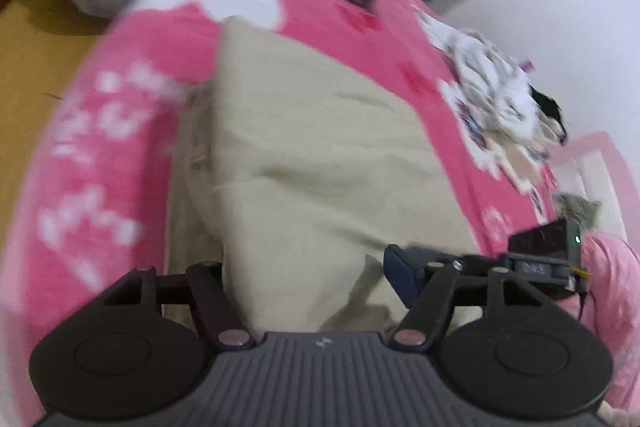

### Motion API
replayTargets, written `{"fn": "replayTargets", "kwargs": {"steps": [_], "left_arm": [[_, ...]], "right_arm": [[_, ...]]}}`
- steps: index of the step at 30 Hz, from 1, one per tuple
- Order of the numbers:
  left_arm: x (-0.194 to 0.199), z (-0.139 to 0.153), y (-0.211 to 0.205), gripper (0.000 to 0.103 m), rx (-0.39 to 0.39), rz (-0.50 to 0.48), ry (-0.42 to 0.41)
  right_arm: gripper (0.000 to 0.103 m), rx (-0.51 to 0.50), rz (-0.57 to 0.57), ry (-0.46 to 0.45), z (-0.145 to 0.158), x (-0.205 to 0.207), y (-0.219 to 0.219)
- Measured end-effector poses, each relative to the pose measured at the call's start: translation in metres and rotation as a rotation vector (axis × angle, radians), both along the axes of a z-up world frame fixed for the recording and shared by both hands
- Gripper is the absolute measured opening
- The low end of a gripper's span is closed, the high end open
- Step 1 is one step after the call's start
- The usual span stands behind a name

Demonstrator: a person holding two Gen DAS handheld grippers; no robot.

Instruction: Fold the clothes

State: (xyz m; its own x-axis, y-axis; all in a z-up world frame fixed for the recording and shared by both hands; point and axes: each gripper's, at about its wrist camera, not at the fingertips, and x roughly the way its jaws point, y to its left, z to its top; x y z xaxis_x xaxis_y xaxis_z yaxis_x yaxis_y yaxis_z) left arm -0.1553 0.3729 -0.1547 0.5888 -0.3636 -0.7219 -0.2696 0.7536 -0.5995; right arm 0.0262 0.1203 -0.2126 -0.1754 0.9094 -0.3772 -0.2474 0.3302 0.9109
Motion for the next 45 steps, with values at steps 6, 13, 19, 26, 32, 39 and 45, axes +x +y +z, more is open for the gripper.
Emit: {"fn": "replayTargets", "kwargs": {"steps": [6,13,19,26,32,39,45], "left_arm": [[0.060,-0.005,-0.089,0.069,-0.094,-0.196,-0.037],[0.145,-0.022,-0.229,0.069,-0.155,-0.480,-0.068],[0.158,-0.021,-0.262,0.069,-0.047,-0.576,0.031],[0.151,0.046,-0.242,0.069,0.143,-0.552,-0.023],[0.188,0.058,-0.324,0.068,0.257,-0.729,-0.181],[0.213,0.004,-0.388,0.060,0.439,-0.779,-0.146],[0.210,0.002,-0.379,0.061,0.406,-0.782,-0.174]], "right_arm": [[0.020,-0.078,-0.067,-0.122,0.035,0.024,-0.089],[0.024,-0.174,-0.235,-0.265,0.066,0.058,-0.254],[0.053,-0.222,-0.423,-0.120,0.012,0.055,-0.340],[0.057,-0.177,-0.695,-0.176,0.035,0.013,-0.422],[0.029,-0.167,-0.721,-0.143,0.023,-0.001,-0.435],[0.020,-0.256,-0.591,-0.057,0.015,-0.029,-0.414],[0.017,-0.408,-0.511,-0.043,0.027,-0.065,-0.414]]}}
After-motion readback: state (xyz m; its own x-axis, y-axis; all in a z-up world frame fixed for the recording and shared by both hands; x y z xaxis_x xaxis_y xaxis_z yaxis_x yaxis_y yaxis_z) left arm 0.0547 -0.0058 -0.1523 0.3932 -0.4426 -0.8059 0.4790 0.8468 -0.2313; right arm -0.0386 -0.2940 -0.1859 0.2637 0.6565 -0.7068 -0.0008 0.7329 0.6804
